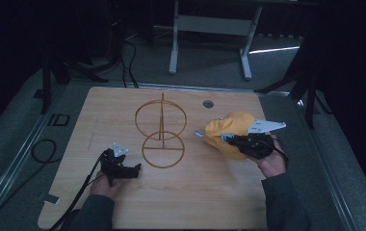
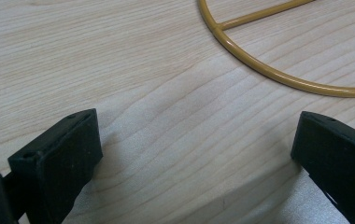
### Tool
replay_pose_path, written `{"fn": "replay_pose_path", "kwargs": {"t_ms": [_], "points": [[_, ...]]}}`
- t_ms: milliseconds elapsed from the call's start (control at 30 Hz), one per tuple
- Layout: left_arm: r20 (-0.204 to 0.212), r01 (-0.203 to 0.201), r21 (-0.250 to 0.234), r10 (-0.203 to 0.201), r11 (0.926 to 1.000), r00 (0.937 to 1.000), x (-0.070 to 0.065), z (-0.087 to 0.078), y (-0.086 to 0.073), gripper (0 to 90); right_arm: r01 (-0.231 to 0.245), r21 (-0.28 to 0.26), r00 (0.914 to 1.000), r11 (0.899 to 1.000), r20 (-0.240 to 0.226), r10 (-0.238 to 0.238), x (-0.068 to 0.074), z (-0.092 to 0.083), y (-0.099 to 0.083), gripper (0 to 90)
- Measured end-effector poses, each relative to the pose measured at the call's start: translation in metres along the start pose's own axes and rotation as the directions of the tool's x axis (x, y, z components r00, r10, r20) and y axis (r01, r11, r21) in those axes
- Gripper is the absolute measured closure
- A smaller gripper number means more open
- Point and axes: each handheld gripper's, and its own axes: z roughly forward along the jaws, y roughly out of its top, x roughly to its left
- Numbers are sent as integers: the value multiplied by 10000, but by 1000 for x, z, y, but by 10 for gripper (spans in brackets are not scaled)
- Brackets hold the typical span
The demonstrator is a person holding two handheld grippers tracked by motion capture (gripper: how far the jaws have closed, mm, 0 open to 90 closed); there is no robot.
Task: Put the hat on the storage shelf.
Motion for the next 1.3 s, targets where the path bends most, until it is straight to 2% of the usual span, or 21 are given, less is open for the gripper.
{"fn": "replay_pose_path", "kwargs": {"t_ms": [133,200,267,400,500,700,900,1000,1200,1300], "points": [[0,-1,1,1,10000,10000,0,0,0,19,-293,-544,9990,9981,-350,275,-1,-6,4,831],[-5,9,-9,-9,10000,10000,0,0,0,19,-680,-670,9970,9954,-423,652,-6,-6,1,829],[-8,11,-21,-11,10000,10000,0,0,0,19,-996,-621,9948,9931,-278,980,-12,-5,-4,828],[-9,24,-38,-24,10000,10000,0,0,0,19,-1584,-357,9866,9867,328,1596,-27,-2,-18,816],[-11,37,-52,-37,10000,10000,0,0,0,18,-1740,-25,9803,9847,940,1734,-34,0,-27,795],[-8,13,-26,-13,10000,10000,0,0,0,19,-2094,268,9679,9775,1481,2033,-45,-2,-39,704],[-8,14,-32,-14,10000,10000,0,0,0,18,-1892,396,9712,9811,1550,1810,-44,-6,-42,594],[-8,12,-31,-12,10000,10000,0,0,0,19,-1761,345,9754,9838,1409,1697,-41,-10,-41,547],[-10,36,-52,-36,10000,10000,0,0,0,18,-1311,250,9799,9911,1552,1257,-36,-19,-33,510],[-7,39,-53,-39,10000,10000,0,0,0,18,-1031,470,9790,9936,1814,930,-36,-20,-28,503]]}}
